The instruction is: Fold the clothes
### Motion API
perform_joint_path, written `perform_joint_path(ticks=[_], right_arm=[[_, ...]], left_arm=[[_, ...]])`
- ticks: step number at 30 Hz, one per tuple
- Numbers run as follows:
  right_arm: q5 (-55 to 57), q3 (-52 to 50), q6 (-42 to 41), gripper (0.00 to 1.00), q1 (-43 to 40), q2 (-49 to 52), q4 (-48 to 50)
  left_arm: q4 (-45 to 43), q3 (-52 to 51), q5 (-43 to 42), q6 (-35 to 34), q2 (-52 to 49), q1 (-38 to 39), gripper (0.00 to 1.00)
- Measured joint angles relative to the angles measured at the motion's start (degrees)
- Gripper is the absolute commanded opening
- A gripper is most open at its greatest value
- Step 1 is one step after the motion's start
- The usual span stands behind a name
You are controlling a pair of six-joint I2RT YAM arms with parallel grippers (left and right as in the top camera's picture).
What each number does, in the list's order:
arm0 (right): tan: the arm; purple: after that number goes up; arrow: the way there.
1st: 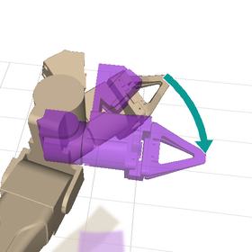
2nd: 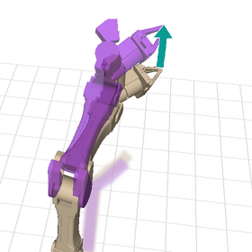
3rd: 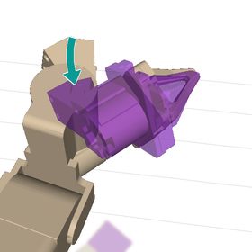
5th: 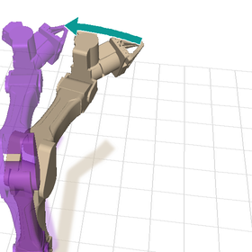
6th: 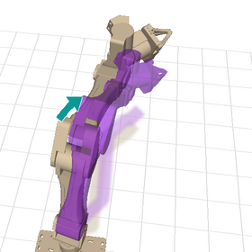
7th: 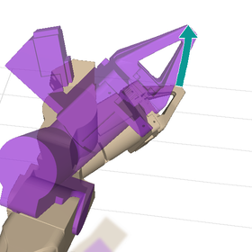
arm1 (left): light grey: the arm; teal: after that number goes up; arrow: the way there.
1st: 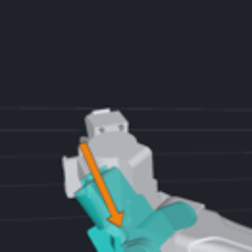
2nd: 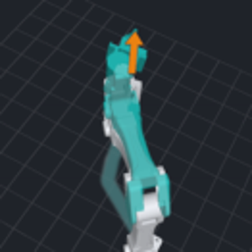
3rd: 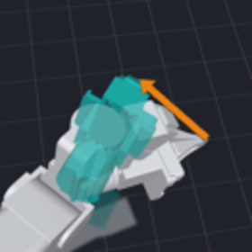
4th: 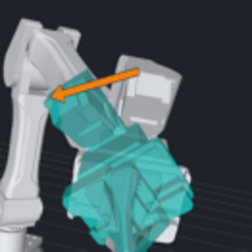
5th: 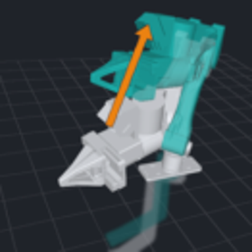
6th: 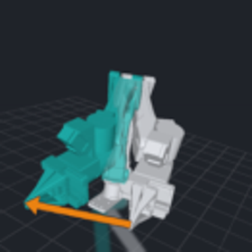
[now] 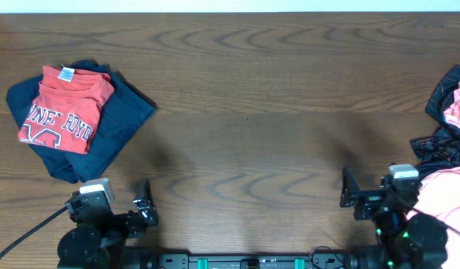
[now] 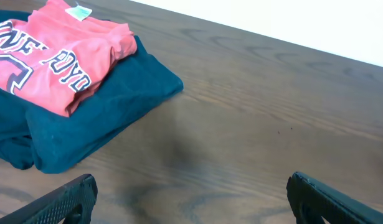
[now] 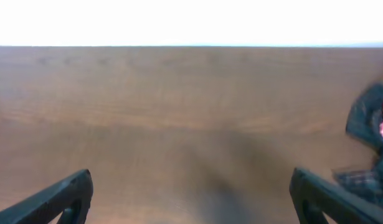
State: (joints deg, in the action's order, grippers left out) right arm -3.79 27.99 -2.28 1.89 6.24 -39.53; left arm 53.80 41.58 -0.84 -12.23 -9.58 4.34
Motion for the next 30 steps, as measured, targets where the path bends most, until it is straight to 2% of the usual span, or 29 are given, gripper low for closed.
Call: perform_joint_path(ticks=[4, 11, 16, 30], right_arm=[[0.0, -10.3, 1.7, 0.99, -0.1, -5.0, 13.6], [0.2, -24.2, 4.5, 0.99, -0.5, -5.5, 38.5], [0.2, -27.6, 6.9, 0.99, -0.5, -5.6, 35.8], [0.2, -27.6, 7.3, 0.99, -0.5, -5.6, 35.7]], left_arm=[[0.0, 0.0, 0.0, 0.0, 0.0, 0.0, 0.98], [0.0, -0.1, 0.0, 0.0, 0.0, 0.0, 0.98], [0.0, -0.1, 0.0, 0.0, 0.0, 0.0, 0.98], [0.0, -0.1, 0.0, 0.0, 0.0, 0.0, 0.98]])
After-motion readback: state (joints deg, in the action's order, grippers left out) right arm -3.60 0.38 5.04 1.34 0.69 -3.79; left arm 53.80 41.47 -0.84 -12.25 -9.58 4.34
